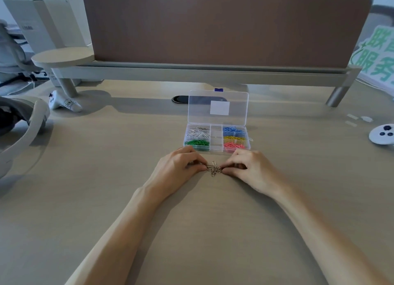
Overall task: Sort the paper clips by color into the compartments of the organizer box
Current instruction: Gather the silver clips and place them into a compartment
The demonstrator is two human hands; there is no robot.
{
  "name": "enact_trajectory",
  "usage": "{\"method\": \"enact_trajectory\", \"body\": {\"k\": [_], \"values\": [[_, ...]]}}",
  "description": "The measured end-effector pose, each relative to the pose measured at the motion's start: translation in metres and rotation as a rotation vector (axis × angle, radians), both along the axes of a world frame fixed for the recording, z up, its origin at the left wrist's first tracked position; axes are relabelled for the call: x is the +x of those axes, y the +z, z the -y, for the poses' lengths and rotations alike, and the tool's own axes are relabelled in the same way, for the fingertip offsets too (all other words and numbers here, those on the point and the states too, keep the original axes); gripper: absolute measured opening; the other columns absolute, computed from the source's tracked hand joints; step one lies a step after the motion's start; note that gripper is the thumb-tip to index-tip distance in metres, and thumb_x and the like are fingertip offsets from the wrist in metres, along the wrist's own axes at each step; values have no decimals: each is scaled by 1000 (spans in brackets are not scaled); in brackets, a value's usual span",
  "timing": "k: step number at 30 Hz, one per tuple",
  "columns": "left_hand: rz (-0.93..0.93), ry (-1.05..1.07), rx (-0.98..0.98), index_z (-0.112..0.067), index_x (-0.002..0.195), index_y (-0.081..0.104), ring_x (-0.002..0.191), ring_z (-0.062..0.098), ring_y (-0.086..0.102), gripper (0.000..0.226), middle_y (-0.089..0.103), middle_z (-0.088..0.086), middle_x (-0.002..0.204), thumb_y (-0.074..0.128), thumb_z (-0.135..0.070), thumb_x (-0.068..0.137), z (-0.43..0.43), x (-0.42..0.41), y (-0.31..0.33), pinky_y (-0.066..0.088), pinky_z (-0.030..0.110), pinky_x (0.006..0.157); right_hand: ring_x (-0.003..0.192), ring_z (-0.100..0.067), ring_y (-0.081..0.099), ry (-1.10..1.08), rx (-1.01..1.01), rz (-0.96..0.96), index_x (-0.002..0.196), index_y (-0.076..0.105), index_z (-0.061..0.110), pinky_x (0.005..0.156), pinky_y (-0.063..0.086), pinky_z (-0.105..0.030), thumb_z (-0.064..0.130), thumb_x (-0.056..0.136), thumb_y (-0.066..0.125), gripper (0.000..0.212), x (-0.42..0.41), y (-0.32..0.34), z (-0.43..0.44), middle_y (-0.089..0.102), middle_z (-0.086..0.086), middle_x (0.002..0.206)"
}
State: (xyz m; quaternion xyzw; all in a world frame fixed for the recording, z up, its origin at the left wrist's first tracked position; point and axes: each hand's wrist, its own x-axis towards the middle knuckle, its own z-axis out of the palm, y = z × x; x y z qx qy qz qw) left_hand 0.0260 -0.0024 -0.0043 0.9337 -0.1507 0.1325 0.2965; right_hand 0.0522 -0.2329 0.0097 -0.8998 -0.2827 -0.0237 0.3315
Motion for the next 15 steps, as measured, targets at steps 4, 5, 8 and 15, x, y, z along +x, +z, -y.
{"method": "enact_trajectory", "body": {"k": [4, 5, 8, 15], "values": [[-6, -6, 13, -37, 105, 68, 88, -2, 53, 23, 57, -19, 94, 66, -45, 85, -1, -1, 3, 48, 26, 78, 83, 0, 56, -25, 13, -17, 101, 76, 25, 70, 38, -8, 25, 82, 75, 19, 0, 0, 1, 63, 13, 86], [-37, -11, 21, -36, 113, 66, 91, -2, 52, 31, 57, -19, 95, 66, -47, 84, -1, 0, 4, 47, 25, 82, 84, 1, 56, -20, 18, -36, 104, 75, 25, 71, 38, -7, 23, 82, 75, 22, 1, 0, 2, 63, 13, 89], [-146, -32, 61, -37, 124, 61, 96, -4, 48, 49, 52, -21, 101, 66, -57, 79, -3, 1, 9, 43, 22, 85, 87, 3, 55, 29, -8, -62, 117, 68, 28, 78, 39, -8, 19, 85, 72, 33, 4, 1, 2, 58, 15, 99], [-98, 37, 138, -38, 121, 63, 87, -3, 42, 63, 47, -20, 98, 66, -72, 68, 10, -9, 11, 39, 19, 75, 102, -4, 49, 194, -223, -1, 119, 67, 32, 87, 41, -20, 18, 90, 66, 32, 14, 9, -5, 53, 11, 111]]}}
